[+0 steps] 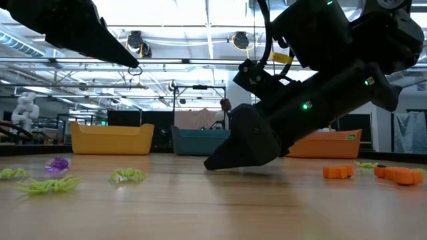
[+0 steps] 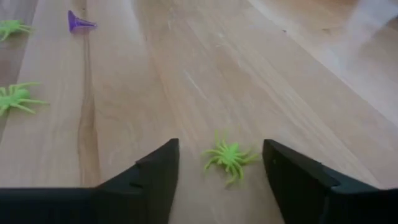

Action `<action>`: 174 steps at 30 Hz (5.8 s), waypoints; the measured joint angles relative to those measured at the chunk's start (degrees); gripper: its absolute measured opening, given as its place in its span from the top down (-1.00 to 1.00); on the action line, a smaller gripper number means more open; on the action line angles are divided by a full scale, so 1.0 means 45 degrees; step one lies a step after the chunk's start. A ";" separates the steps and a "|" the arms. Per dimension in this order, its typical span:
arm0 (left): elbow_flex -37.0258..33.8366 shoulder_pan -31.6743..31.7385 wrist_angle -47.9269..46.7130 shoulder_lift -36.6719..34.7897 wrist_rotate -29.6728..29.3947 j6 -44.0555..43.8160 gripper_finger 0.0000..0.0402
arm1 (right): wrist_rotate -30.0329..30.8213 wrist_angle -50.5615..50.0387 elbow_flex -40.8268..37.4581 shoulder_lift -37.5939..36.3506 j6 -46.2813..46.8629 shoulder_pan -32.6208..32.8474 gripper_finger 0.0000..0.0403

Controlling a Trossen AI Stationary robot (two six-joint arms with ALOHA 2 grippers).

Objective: Sort Halloween decoration
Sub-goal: Put the green spider toy into the blue bin

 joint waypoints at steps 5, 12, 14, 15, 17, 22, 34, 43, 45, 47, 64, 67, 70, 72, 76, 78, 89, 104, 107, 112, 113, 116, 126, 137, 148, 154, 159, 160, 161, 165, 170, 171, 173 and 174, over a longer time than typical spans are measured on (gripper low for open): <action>0.0000 0.0000 0.0000 0.0000 0.0003 -0.0002 0.04 | -0.0044 -0.0019 0.0000 0.0000 0.0053 0.0000 0.20; 0.0000 0.0000 0.0000 0.0000 0.0003 -0.0002 0.04 | -0.0034 -0.0049 -0.0005 0.0004 0.0024 -0.0005 0.44; 0.0000 0.0000 0.0000 0.0000 0.0003 -0.0003 0.04 | -0.0034 -0.0049 -0.0005 0.0005 0.0024 -0.0007 0.47; 0.0000 0.0000 0.0000 0.0000 0.0004 -0.0007 0.04 | -0.0031 -0.0049 -0.0005 0.0005 0.0024 -0.0010 0.48; 0.0000 0.0000 0.0000 0.0000 0.0005 -0.0007 0.04 | -0.0034 -0.0017 -0.0010 0.0005 0.0024 -0.0010 0.49; 0.0000 0.0000 -0.0005 0.0000 0.0008 -0.0007 0.04 | -0.0148 0.0078 -0.0035 -0.0126 -0.0207 -0.0022 0.49; 0.0000 0.0000 -0.0038 0.0000 0.0008 -0.0017 0.04 | -0.1017 0.0033 -0.0044 -0.1386 -0.1174 -0.0024 0.49; 0.0000 0.0000 -0.0028 0.0010 0.0008 -0.0046 0.04 | -0.1039 -0.1035 -0.0029 -0.3066 -0.2548 -0.0019 0.50; 0.0000 0.0000 -0.0024 0.0010 0.0012 -0.0041 0.04 | -0.1078 -0.1581 -0.0029 -0.3196 -0.2604 -0.0023 0.50; 0.0000 0.0000 -0.0015 0.0010 0.0012 -0.0041 0.04 | -0.1413 -0.1962 -0.0029 -0.3124 -0.2378 -0.0099 0.49; 0.0000 0.0010 0.0353 0.0010 0.0377 0.0032 0.04 | -0.2716 -0.1045 -0.0015 -0.1538 -0.2304 -0.0632 0.21; 0.0000 0.0010 0.0333 0.0010 0.0377 0.0032 0.04 | -0.2717 -0.0914 -0.0015 -0.1339 -0.2664 -0.0777 0.21; 0.0000 0.0010 0.0330 0.0010 0.0381 0.0032 0.04 | -0.2862 -0.0845 -0.0015 -0.1304 -0.2889 -0.0887 0.21; 0.0000 0.0010 0.0323 0.0010 0.0382 0.0032 0.04 | -0.3395 -0.0798 -0.0015 -0.1240 -0.2982 -0.0986 0.23; 0.0003 0.0010 0.0291 0.0010 0.0382 0.0036 0.04 | -0.3721 -0.0792 -0.0015 -0.1185 -0.2963 -0.1110 0.26; 0.0001 0.0012 0.0322 0.0060 0.0381 0.0036 0.04 | -0.3721 -0.0729 -0.0015 -0.1190 -0.2951 -0.1155 0.27; 0.0015 0.1370 0.3576 0.2166 0.2891 0.1948 0.04 | -0.4056 -0.0519 -0.0015 -0.1190 -0.2456 -0.1404 0.28; 0.0010 0.4250 0.5484 0.4585 0.7755 0.1353 0.04 | -0.4409 -0.0888 -0.0015 -0.1190 -0.2256 -0.1469 0.40; 0.0010 0.4572 0.5691 0.4835 0.8431 0.1224 0.04 | -0.4703 -0.0984 -0.0015 -0.1190 -0.2259 -0.1560 0.48; 0.0010 0.4889 0.5675 0.5025 0.9052 0.0950 0.04 | -0.4721 -0.1031 -0.0015 -0.1190 -0.2259 -0.1697 0.58; 0.0010 0.4952 0.5702 0.5054 0.9082 0.0921 0.04 | -0.4726 -0.1054 -0.0015 -0.1190 -0.2263 -0.1737 0.59; 0.0000 0.5105 0.5717 0.5163 0.9120 0.0906 0.04 | -0.4775 -0.1122 -0.0015 -0.1190 -0.2290 -0.1820 0.60; 0.0005 0.5620 0.6445 0.5265 1.0232 0.0989 0.04 | -0.5352 -0.1117 -0.0015 -0.1190 -0.2361 -0.1948 0.61; 0.0005 0.5678 0.6426 0.5265 1.0790 0.0921 0.04 | -0.5368 -0.1118 -0.0015 -0.1191 -0.2268 -0.1982 0.86; 0.0005 0.5634 0.6099 0.5065 1.0785 0.0986 0.04 | -0.5352 -0.1122 -0.0015 -0.1195 -0.2372 -0.1982 1.00; 0.0010 0.5096 0.6048 0.4615 1.0514 0.1518 0.04 | -0.5374 -0.1122 -0.0015 -0.1198 -0.2600 -0.1972 1.00; 0.0015 0.4427 0.5502 0.4347 0.9452 0.1625 0.04 | -0.5377 -0.1219 -0.0015 -0.1214 -0.2630 -0.1971 1.00; 0.0010 0.4315 0.5388 0.4347 0.9199 0.1635 0.04 | -0.5377 -0.1233 -0.0015 -0.1214 -0.2674 -0.1958 1.00; 0.0010 0.4244 0.5294 0.4347 0.8939 0.1652 0.04 | -0.5377 -0.1253 -0.0015 -0.1214 -0.2752 -0.1934 1.00; 0.0010 0.4084 0.4751 0.4342 0.8273 0.1438 0.04 | -0.5348 -0.1268 -0.0015 -0.1214 -0.3142 -0.1817 1.00; 0.0010 0.3879 0.4877 0.4341 0.7949 0.1324 0.04 | -0.5318 -0.1282 -0.0015 -0.1214 -0.3274 -0.1691 1.00; 0.0010 0.3839 0.4875 0.4342 0.7807 0.1324 0.04 | -0.5318 -0.1287 -0.0015 -0.1214 -0.3273 -0.1652 1.00; 0.0010 0.3741 0.4847 0.4342 0.7648 0.1319 0.04 | -0.5348 -0.1388 -0.0015 -0.1301 -0.3274 -0.1584 1.00; 0.0010 0.3716 0.4843 0.4342 0.7585 0.1319 0.04 | -0.5371 -0.1434 -0.0015 -0.1339 -0.3274 -0.1544 1.00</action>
